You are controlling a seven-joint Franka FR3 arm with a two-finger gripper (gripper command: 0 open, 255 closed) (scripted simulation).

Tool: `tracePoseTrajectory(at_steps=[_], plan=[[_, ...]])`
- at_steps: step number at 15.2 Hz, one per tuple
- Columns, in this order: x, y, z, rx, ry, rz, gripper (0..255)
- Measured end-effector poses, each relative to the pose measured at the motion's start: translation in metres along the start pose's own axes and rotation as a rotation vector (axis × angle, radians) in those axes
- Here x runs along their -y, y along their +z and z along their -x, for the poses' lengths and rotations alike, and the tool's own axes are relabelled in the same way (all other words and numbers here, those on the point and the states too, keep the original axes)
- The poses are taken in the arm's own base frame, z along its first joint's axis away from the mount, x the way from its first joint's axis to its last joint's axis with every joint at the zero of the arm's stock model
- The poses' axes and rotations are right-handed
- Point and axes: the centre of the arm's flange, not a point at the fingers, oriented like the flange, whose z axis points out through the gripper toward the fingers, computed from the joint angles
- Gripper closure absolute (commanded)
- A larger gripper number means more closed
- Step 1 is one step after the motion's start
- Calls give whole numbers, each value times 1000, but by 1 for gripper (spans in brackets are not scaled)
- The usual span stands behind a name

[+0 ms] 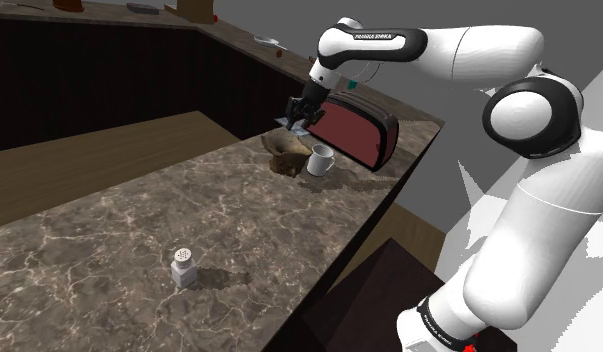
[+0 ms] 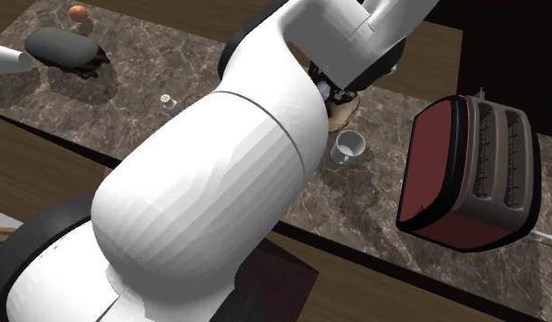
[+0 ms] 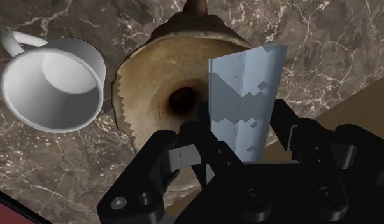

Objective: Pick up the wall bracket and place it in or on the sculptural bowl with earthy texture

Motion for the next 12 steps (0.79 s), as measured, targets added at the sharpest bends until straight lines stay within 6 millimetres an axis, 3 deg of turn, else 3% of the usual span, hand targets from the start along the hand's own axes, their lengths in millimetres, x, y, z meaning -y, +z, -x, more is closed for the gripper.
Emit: tracePoseTrajectory(at_steps=[12], plan=[[-16, 56, 0, 0, 0, 0, 255]])
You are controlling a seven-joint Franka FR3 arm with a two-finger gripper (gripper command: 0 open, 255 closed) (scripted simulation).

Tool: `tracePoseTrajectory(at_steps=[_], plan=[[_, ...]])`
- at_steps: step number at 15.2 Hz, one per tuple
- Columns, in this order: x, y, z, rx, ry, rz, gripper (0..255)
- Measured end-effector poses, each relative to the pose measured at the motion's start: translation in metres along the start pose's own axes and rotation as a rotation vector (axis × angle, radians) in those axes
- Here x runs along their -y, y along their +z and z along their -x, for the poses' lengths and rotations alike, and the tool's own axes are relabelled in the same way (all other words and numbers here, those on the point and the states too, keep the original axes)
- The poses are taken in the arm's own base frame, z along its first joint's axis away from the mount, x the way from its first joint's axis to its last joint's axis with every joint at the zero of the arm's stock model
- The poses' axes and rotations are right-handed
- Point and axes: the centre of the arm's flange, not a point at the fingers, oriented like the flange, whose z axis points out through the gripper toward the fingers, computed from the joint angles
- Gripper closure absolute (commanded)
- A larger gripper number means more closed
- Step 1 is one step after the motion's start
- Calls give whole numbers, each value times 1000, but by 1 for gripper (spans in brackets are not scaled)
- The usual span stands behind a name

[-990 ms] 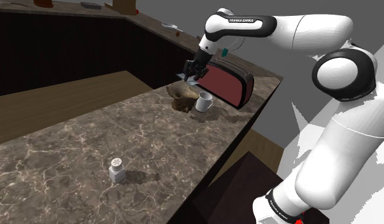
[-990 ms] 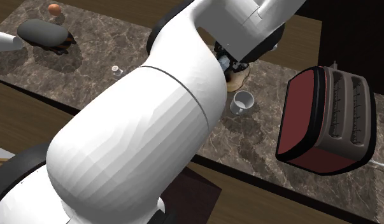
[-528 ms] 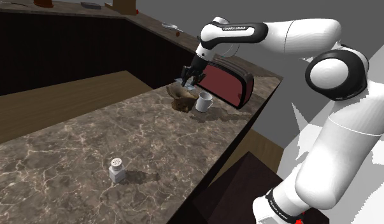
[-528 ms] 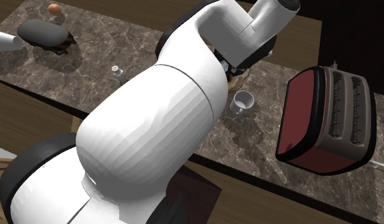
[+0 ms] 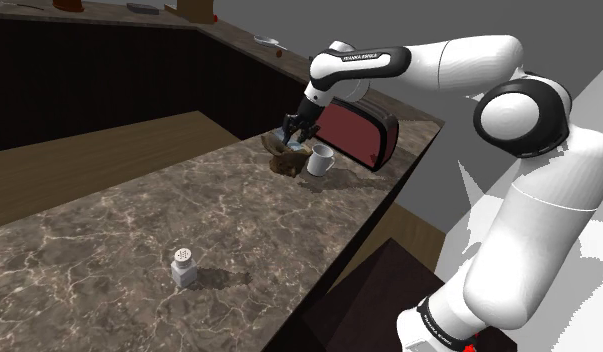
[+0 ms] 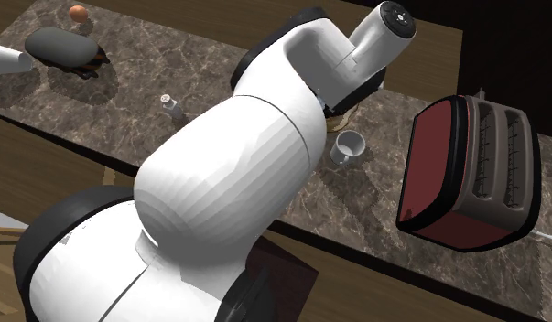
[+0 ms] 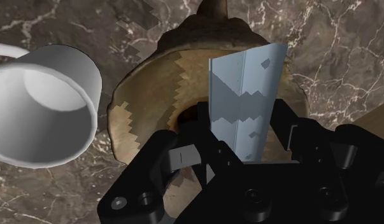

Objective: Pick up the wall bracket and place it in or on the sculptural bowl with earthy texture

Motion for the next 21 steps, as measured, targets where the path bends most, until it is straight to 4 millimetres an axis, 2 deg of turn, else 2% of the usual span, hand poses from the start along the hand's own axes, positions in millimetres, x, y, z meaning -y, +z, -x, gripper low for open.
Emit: tracePoseTrajectory(at_steps=[4, 5, 11, 16, 21], plan=[[0, 1, 0, 0, 0, 0, 255], [0, 1, 0, 0, 0, 0, 0], [-1, 1, 0, 0, 0, 0, 0], [-1, -45, 0, -2, 0, 0, 0], [-1, -49, 0, -1, 0, 0, 0]])
